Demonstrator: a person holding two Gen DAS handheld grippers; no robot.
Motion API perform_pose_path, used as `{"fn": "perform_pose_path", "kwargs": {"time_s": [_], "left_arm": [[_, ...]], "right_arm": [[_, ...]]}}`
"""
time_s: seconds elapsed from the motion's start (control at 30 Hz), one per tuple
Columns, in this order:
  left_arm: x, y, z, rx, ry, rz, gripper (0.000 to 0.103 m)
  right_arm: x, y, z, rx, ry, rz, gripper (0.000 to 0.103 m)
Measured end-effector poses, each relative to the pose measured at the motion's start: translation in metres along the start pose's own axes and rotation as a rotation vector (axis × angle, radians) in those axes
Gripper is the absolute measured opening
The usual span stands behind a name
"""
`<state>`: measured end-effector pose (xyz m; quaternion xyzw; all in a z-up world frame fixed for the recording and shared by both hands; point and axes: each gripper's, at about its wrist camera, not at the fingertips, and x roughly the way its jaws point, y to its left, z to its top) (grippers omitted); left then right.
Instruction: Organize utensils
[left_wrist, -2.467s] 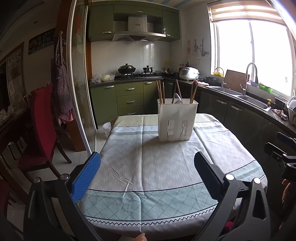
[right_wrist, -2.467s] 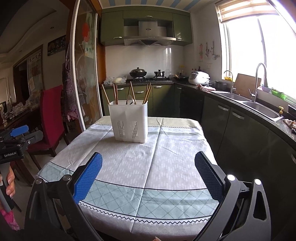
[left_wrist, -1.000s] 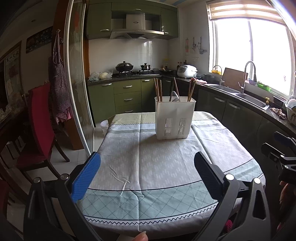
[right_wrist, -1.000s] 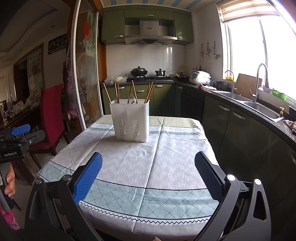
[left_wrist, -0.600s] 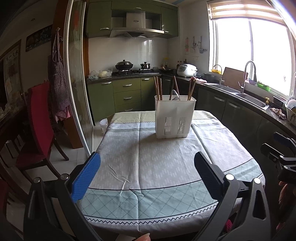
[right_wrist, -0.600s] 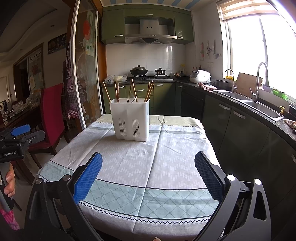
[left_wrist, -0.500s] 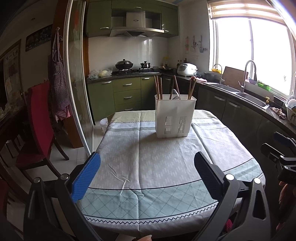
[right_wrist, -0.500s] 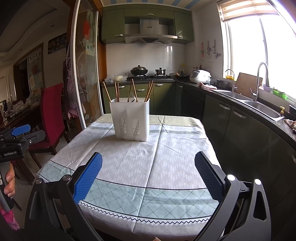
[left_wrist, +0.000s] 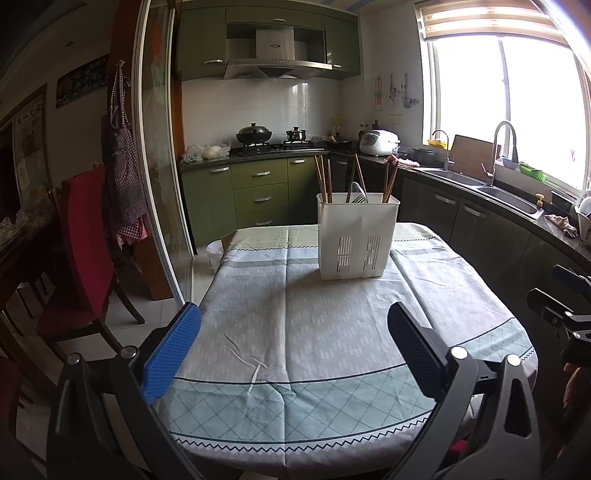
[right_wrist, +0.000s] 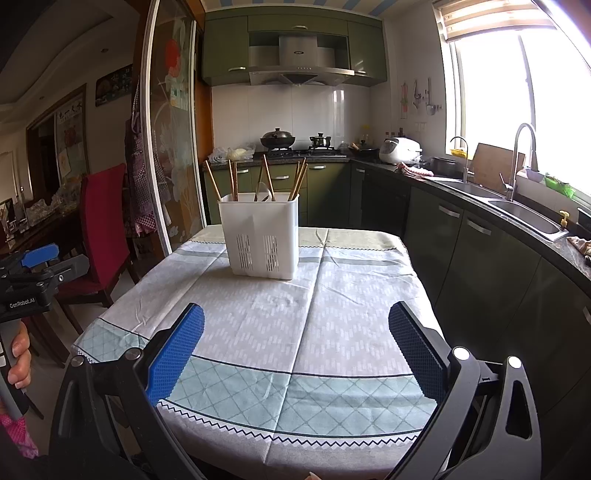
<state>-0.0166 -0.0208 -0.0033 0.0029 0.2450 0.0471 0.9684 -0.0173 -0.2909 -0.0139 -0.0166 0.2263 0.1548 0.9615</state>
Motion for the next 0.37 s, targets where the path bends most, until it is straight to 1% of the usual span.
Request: {"fn": "perform_pose_path", "kwargs": {"time_s": [0.1, 0.37], "left_arm": [[-0.0006, 0.0006, 0.0009, 0.005, 0.003, 0.008, 0.096], [-0.0006, 0.0031, 0.0010, 0.001, 0.010, 0.002, 0.096]], "right_arm": [[0.0001, -0.0002, 0.0006, 0.000, -0.001, 0.000, 0.099], [-0.0003, 0.0001, 0.0007, 0.000, -0.001, 0.000, 0.099]]}}
